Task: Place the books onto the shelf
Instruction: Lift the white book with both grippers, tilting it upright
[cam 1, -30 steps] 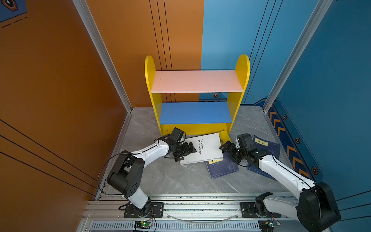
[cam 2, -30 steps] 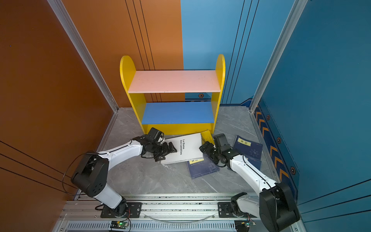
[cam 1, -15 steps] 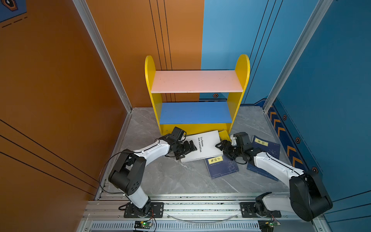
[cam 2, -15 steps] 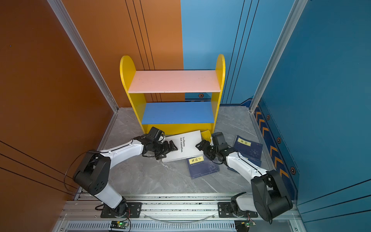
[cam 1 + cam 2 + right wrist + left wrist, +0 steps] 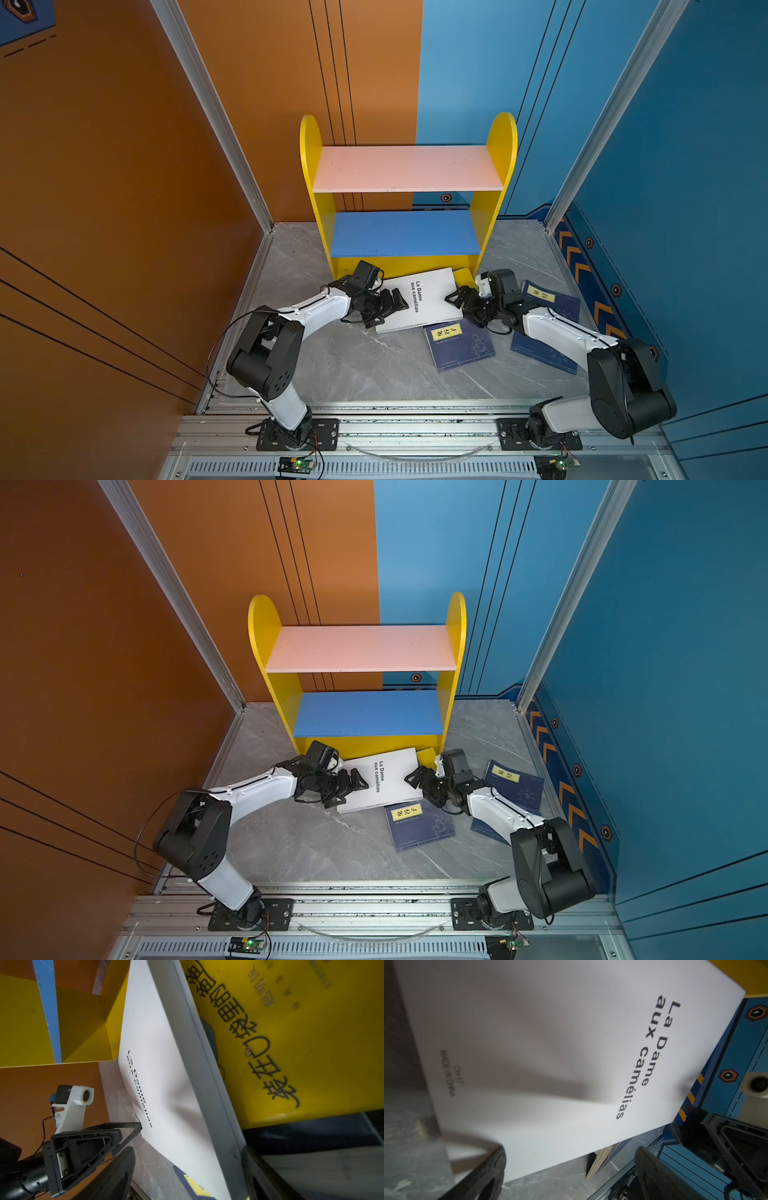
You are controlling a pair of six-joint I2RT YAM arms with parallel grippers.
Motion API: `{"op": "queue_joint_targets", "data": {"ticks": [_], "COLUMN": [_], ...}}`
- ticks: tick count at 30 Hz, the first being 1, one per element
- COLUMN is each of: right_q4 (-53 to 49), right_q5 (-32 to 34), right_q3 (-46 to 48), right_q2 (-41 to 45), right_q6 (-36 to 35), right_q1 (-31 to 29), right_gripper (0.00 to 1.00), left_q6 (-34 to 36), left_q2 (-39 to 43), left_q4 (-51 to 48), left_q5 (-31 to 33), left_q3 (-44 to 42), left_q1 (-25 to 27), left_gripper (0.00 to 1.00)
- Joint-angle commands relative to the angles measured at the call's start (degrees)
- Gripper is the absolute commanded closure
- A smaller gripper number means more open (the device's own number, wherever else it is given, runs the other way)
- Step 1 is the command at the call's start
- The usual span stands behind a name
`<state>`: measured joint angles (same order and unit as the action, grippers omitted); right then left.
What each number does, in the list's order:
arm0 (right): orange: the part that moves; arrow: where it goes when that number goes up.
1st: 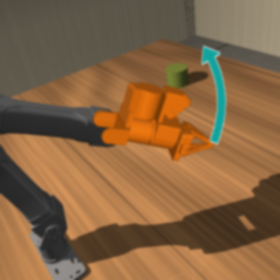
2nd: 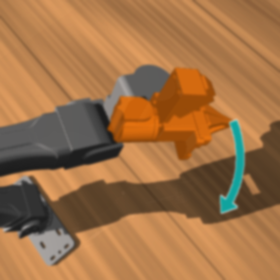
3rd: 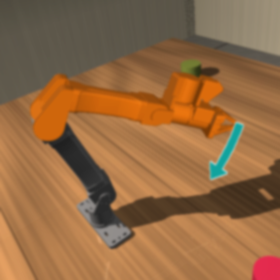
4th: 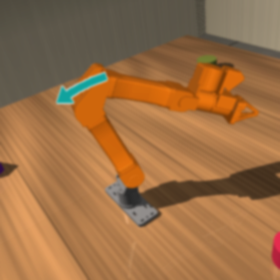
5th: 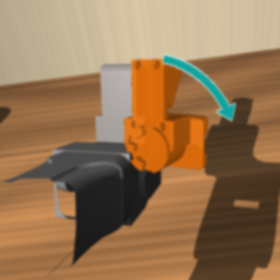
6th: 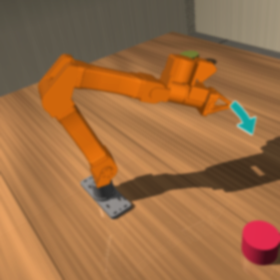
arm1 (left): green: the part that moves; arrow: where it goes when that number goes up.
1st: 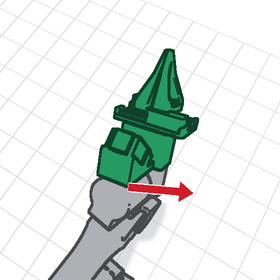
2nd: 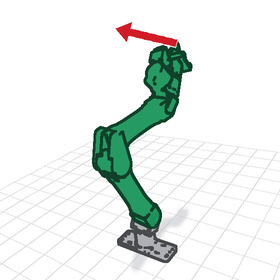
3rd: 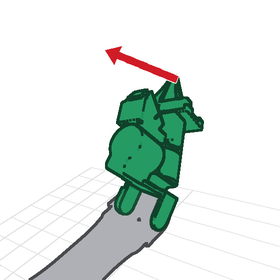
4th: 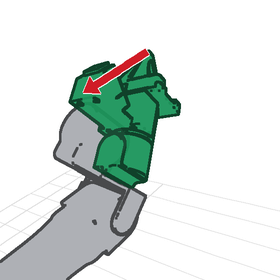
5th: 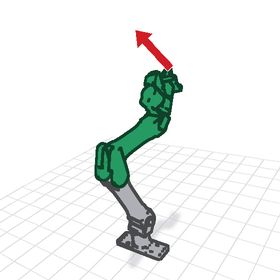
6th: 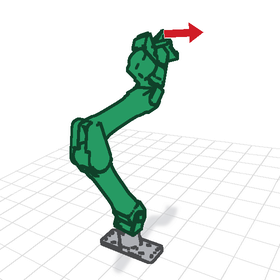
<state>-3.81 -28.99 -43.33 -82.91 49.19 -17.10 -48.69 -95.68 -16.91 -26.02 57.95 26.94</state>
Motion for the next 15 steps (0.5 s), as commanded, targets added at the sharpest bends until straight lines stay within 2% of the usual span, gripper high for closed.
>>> {"op": "queue_joint_targets", "data": {"ticks": [1, 4, 8, 15], "right_q4": [-1.8, -3.5, -10.5, -15.3], "right_q5": [-1.2, -2.7, 1.7, 3.5], "right_q3": [-1.3, -4.0, -7.0, -9.9], "right_q2": [-4.4, -6.6, -7.1, -9.4], "right_q6": [-3.6, -5.1, -9.0, -13.2], "right_q1": [0.5, 0.8, 1.6, 2.8], "right_gripper": [0.18, 0.18, 0.17, 0.12], "left_q6": [2.4, 2.5, 2.5, 2.6], "left_q2": [-4.3, -4.6, -4.6, -4.5], "left_q4": [-1.4, -1.0, -0.7, -0.6], "left_q5": [0.8, 0.5, 0.6, 0.7], "left_q3": [-1.4, -1.2, -1.2, -1.8], "left_q1": [-0.1, -0.2, -0.5, -0.9], "left_gripper": [0.02, 0.02, 0.02, 0.02]}}
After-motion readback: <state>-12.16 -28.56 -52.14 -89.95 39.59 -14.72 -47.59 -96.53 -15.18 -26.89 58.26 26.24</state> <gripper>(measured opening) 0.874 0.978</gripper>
